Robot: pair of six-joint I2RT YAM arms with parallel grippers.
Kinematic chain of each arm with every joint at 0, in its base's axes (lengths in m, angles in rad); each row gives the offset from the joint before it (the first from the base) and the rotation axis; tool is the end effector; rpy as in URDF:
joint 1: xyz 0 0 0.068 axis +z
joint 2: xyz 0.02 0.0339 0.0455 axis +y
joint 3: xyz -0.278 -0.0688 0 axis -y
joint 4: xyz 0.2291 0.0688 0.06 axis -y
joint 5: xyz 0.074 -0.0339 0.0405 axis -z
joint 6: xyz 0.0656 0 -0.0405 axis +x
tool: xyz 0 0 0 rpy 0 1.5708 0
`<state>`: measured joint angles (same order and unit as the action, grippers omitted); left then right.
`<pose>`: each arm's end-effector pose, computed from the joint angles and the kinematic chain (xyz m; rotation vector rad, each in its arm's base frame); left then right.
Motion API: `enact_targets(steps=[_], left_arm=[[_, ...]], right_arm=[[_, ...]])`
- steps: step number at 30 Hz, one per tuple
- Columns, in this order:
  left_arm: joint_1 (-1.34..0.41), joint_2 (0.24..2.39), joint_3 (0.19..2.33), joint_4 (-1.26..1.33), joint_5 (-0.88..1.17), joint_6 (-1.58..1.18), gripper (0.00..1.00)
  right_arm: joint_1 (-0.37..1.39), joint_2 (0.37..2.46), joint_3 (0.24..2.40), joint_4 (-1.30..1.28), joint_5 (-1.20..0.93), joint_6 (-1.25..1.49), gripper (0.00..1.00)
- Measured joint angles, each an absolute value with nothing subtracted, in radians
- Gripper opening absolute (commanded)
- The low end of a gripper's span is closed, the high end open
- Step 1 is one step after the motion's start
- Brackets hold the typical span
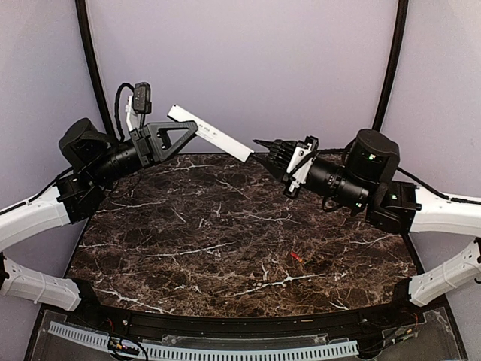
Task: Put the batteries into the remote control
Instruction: Remove the battery cover from the remote control.
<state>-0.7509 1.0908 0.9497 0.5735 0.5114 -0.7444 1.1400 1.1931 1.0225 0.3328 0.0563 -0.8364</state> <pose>0.1580 -0.1913 0.4423 0.5182 1.2567 -1.5784 0.1249 0.2630 0.4147 -1.1528 0.8156 0.2119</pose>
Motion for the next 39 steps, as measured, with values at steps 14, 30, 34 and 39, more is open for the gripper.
enact_targets(steps=[14,30,34,39], left_arm=[[-0.749,1.091,0.95,0.575,0.511,-0.744,0.0],[-0.748,1.091,0.95,0.575,0.511,-0.717,0.0],[-0.748,1.091,0.949,0.575,0.506,-0.706,0.0],[-0.749,1.091,0.938,0.558,0.484,-0.666,0.0]], right_arm=[[1.14,1.214,1.033,0.331,0.042,-0.841,0.11],[1.14,1.213,1.033,0.332,0.051,-0.829,0.0],[1.14,1.213,1.035,0.336,0.066,-0.779,0.0],[1.113,1.214,1.095,0.317,0.088,-0.595,0.0]])
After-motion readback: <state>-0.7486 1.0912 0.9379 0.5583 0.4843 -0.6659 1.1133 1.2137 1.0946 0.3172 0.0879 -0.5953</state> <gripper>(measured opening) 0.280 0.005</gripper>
